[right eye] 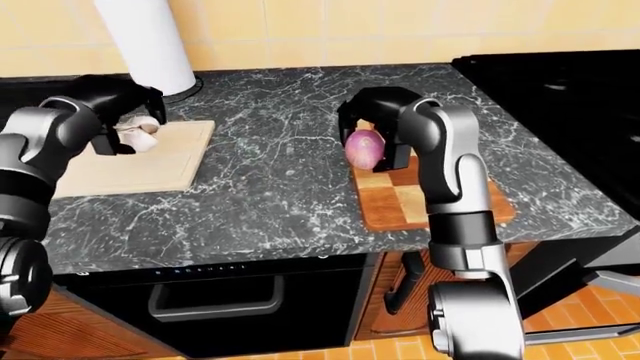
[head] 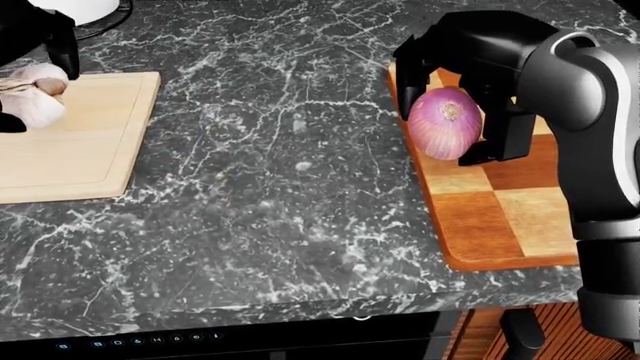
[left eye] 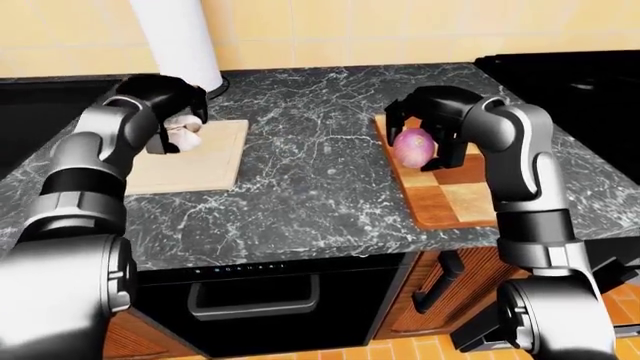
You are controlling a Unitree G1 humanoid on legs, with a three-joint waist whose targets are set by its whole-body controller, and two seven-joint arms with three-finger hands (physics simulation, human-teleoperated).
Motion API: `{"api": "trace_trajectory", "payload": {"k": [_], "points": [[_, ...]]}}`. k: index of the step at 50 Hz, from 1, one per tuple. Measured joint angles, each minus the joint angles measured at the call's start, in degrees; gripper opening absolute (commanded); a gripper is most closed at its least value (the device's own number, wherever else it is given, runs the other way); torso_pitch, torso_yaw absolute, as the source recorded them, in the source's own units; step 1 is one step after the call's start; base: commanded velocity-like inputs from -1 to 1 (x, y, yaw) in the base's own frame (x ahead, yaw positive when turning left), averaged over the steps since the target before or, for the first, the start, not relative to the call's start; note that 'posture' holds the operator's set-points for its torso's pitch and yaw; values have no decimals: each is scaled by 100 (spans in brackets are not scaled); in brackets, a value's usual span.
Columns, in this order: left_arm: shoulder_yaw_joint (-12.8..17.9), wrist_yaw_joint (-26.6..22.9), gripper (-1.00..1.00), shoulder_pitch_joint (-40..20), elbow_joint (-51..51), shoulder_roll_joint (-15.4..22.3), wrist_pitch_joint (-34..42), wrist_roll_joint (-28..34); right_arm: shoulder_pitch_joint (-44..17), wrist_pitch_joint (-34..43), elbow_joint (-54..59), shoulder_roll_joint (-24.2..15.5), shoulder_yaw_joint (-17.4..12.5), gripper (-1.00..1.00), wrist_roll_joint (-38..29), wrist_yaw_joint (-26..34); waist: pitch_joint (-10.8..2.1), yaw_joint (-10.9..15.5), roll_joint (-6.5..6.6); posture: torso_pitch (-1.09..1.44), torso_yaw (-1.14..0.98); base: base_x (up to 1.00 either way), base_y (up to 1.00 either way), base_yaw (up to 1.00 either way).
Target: Place the onion and the garlic on separate cutting boards.
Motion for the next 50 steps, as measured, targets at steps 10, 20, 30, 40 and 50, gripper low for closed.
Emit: {"api": "trace_trajectory", "payload": {"k": [10,20,30,40,50], "points": [[-16,84,-98,133,67,-49,56,98,-3,-5,-22,10,6,-100,7,7,-9,-15,5,0,0,0,0,0],[-7,51,-87,235,30,-63,54,108,-7,-15,-24,16,8,-100,1,-2,-28,-19,26,0,0,0,0,0],[-9,42,-33,286,11,-78,83,127,43,-33,-30,19,10,-100,0,-9,-39,-20,37,0,0,0,0,0],[-8,19,23,311,-5,-76,96,144,47,-45,-22,13,2,-100,6,-20,-47,-24,48,0,0,0,0,0],[1,92,100,296,-76,-55,113,149,57,-58,-23,20,9,-100,7,-23,-63,-46,63,0,0,0,0,0]]}}
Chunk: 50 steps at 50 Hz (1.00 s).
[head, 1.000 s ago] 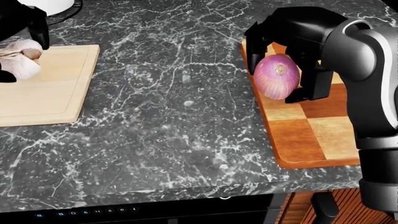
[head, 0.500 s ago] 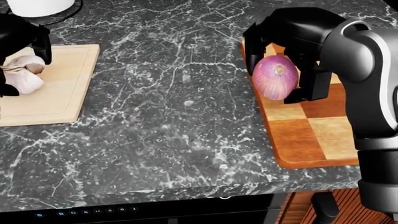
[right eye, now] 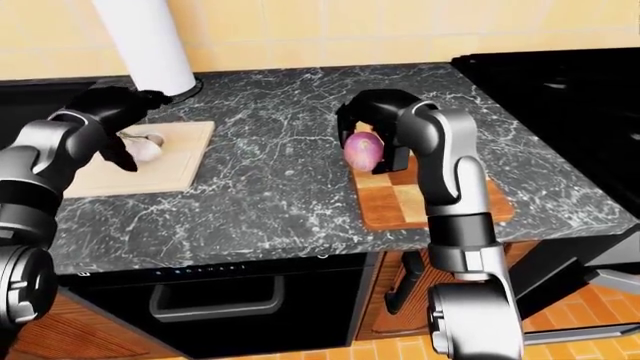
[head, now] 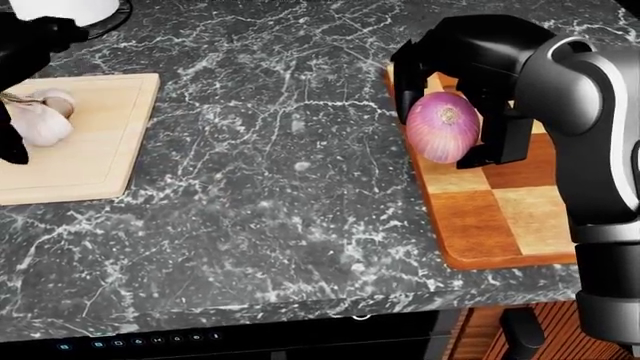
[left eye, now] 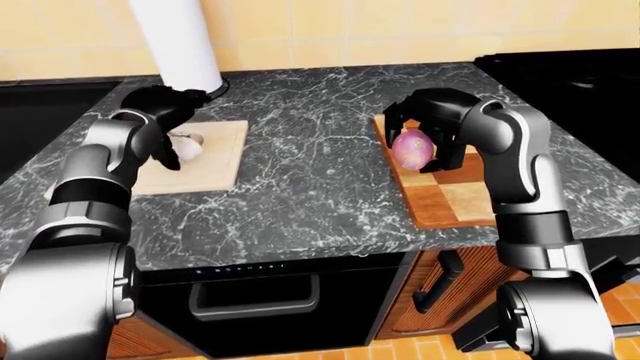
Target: Place the onion and the garlic on separate cutting boards.
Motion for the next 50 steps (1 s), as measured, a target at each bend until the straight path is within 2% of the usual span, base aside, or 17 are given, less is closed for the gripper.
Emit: {"api": "trace_trajectory", "payload": {"k": [8,12,17,24,41,50], "points": [[-1,-5,100,-5,-2,4,-21,26,5,3,-7,-4,-11,-100,-2,-2,-12,-20,23,0,0,0,0,0],[34,-206,100,-14,-103,31,-86,-14,-57,-31,126,-72,-25,-100,20,-15,18,-22,16,0,0,0,0,0],[130,-516,100,73,-592,58,-202,-157,-215,-33,415,-215,-90,-100,34,-116,48,-16,-9,0,0,0,0,0],[174,-631,100,182,-843,59,-300,-244,-522,-151,1096,-624,-188,-100,37,-434,58,6,-22,0,0,0,0,0],[219,-760,100,252,-1022,61,-322,-324,-150,58,1061,-1520,-637,-100,469,-518,89,71,-141,0,0,0,0,0],[207,-761,100,258,-1046,27,-319,-308,290,117,992,-1544,-657,-100,586,-675,79,84,-164,0,0,0,0,0]]}}
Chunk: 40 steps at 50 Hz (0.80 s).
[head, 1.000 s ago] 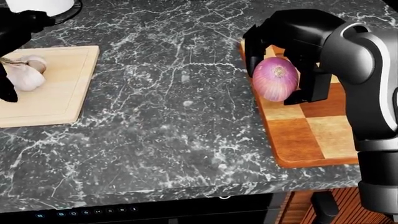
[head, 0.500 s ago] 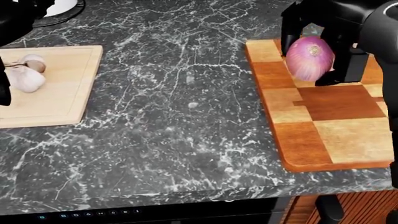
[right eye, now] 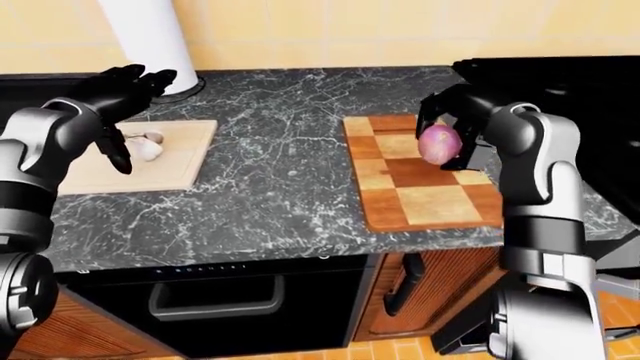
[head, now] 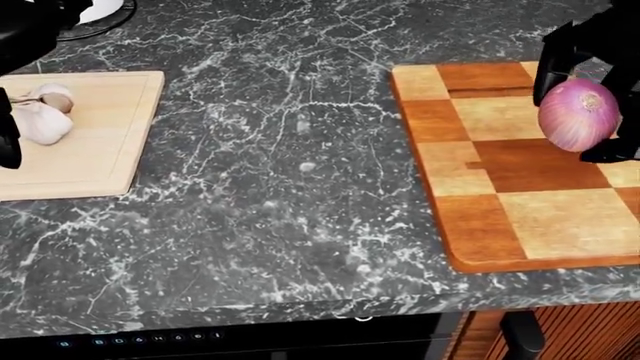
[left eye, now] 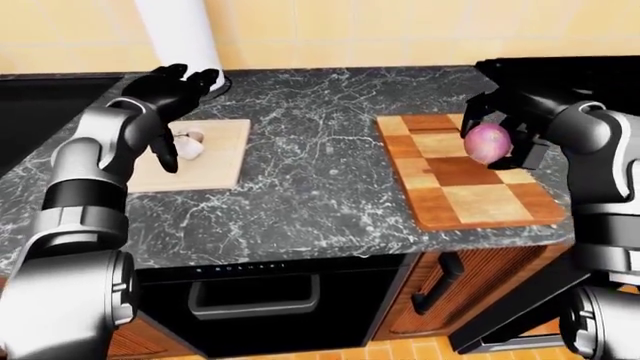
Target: Place the onion and the garlic on separate cutting boards.
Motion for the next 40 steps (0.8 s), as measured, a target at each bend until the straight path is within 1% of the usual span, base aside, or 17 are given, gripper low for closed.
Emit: {"api": "trace_trajectory", "payload": {"k": [6,16,18,21,24,25,26,31,34,37,40], "points": [[-6,20,100,20,5,-4,3,23,210,35,-156,25,1,-100,18,58,-6,8,11,0,0,0,0,0],[-17,50,100,32,46,-21,-5,54,328,33,-302,30,-22,-99,-2,173,-42,1,3,0,0,0,0,0],[-19,63,100,38,53,-25,-3,62,349,21,-296,40,-20,-91,-9,189,-48,0,3,0,0,0,0,0],[-23,70,100,42,60,-28,-5,73,354,10,-277,46,-19,-91,-15,211,-47,-1,7,0,0,0,0,0],[-25,70,100,40,60,-34,-5,79,355,2,-279,45,-26,-83,-16,213,-48,-1,9,0,0,0,0,0],[-25,69,100,43,57,-35,-5,80,355,-2,-280,44,-27,-79,-16,212,-49,-1,9,0,0,0,0,0],[-24,67,100,45,53,-35,-5,81,352,-5,-277,43,-27,-69,-16,211,-50,-2,10,0,0,0,0,0],[-18,73,100,71,33,-43,1,81,160,-39,-55,33,23,-69,-49,134,-54,-11,22,0,0,0,0,0],[-24,83,100,82,36,-50,-7,82,80,-58,2,31,40,-62,-76,80,-58,-10,20,0,0,0,0,0],[-25,96,100,86,58,-50,-8,88,49,-90,37,31,57,-54,-90,49,-59,-8,14,0,0,0,0,0],[-25,104,100,75,84,-49,-11,90,18,-114,110,33,76,-34,-115,29,-57,-8,10,0,0,0,0,0]]}}
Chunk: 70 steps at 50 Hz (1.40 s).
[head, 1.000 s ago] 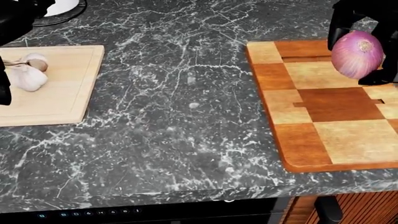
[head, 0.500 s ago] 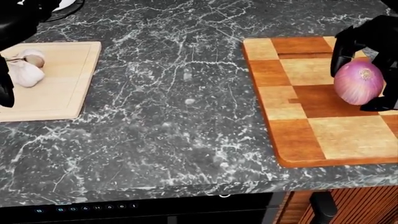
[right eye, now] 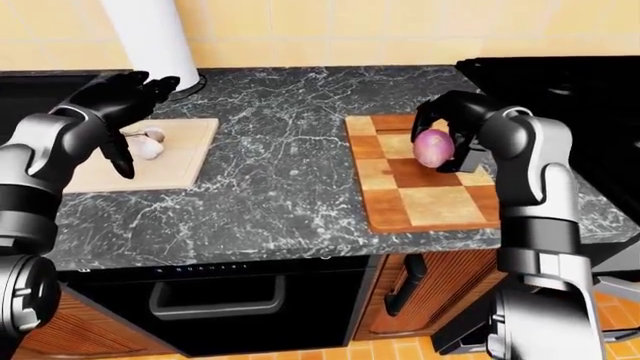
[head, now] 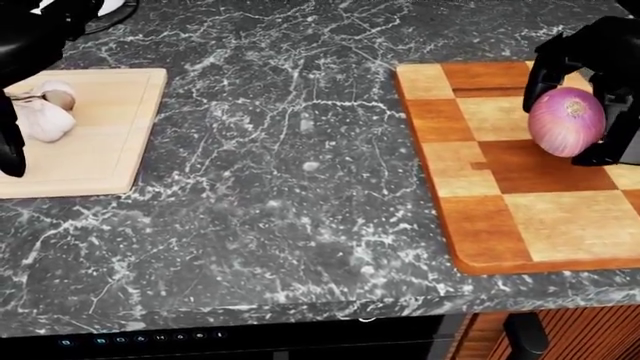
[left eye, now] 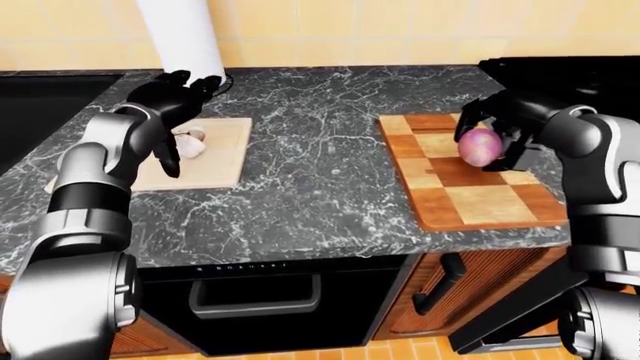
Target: Place the onion and the garlic on separate cutting boards.
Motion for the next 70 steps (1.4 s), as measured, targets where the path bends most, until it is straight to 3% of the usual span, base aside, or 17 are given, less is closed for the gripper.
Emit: {"api": "trace_trajectory", "payload": {"k": [10,14,18,20,25,28,39,46,50,59,65,70], "points": [[6,3,100,2,-18,19,-7,-4,35,-48,24,33,23,-7,-56,23,24,5,8,0,0,0,0,0],[7,-8,100,1,-29,23,-12,-7,42,-59,2,31,14,18,-66,49,29,4,6,0,0,0,0,0],[11,-17,100,6,-44,26,-15,-7,50,-67,-18,36,0,25,-69,52,29,3,2,0,0,0,0,0],[13,-21,100,11,-53,25,-15,-11,48,-67,-28,36,-3,40,-69,56,28,3,-1,0,0,0,0,0],[19,-43,100,12,-76,28,-14,-19,58,-67,-72,28,-17,49,-66,85,30,7,-9,0,0,0,0,0],[20,-48,100,12,-76,29,-13,-23,73,-70,-81,22,-19,72,-66,94,28,10,-13,0,0,0,0,0],[78,-100,100,63,-166,6,14,-168,-14,9,-174,125,-8,71,-21,95,33,11,-2,0,0,0,0,0],[293,-409,100,311,-669,-119,142,-640,-168,170,-320,235,-5,85,79,66,18,15,14,0,0,0,0,0],[507,-852,100,782,-1495,-309,401,-1183,-254,428,-530,433,-32,100,226,53,26,13,34,0,0,0,0,0],[643,-1993,100,2133,-4176,-847,1277,-2305,-187,1112,-1276,835,72,100,613,-117,54,31,35,0,0,0,0,0],[717,-2399,100,2448,-5245,-1030,1946,-2675,-126,1687,-1917,1081,102,100,774,-273,101,56,24,0,0,0,0,0],[856,-2457,100,2748,-6283,-1162,2497,-2940,120,2205,-2823,1300,94,100,906,-309,92,63,44,0,0,0,0,0]]}}
